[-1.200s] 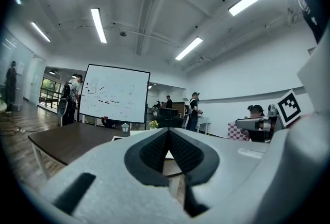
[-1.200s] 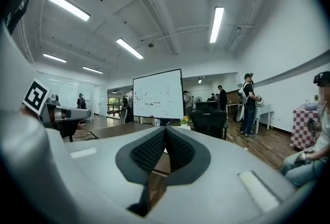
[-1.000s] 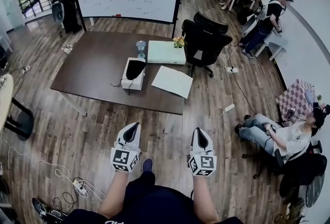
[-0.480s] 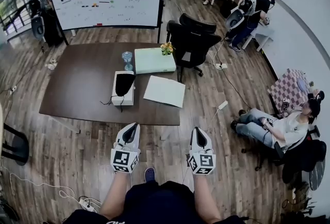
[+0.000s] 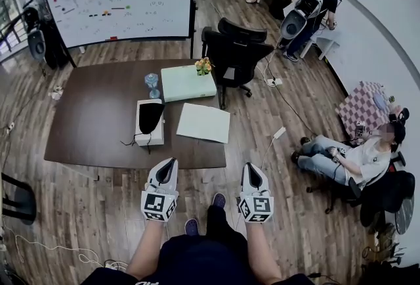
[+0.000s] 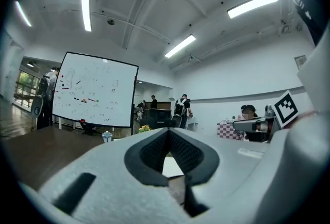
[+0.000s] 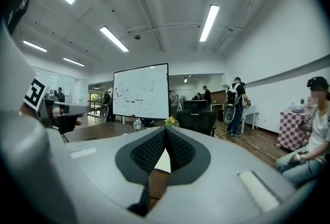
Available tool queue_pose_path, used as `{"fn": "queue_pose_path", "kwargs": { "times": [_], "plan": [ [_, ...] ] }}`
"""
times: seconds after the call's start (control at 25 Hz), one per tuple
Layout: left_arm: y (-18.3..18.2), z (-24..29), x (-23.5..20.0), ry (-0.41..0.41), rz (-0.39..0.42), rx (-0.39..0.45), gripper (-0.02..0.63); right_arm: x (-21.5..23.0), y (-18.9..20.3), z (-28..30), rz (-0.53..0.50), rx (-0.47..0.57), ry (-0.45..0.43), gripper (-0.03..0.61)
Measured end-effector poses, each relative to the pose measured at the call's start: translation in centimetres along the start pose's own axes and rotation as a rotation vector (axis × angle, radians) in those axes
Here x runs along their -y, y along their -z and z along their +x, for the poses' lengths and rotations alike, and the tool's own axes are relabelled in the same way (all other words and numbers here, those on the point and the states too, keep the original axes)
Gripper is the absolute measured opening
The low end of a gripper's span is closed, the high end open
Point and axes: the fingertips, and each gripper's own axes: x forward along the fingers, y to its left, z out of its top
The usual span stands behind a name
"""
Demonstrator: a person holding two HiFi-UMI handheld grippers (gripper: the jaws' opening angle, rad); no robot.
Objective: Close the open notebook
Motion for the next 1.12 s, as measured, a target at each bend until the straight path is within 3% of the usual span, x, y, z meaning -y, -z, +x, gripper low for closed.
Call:
{"fn": "queue_pose_path", "kwargs": {
  "times": [0.72,1.12],
  "plan": [
    [-0.5,10.4,-4.2,-0.077,0.017,-0.002,-0.014,4.8,-0.5,13.3,0.015,0.014,-0.090,-0.006],
    [-0.5,14.3,-5.5,-0.096,0.013,-0.004,-0.014,7.3,1.3,18.3,0.018,-0.031,-0.120,-0.006]
  ]
}}
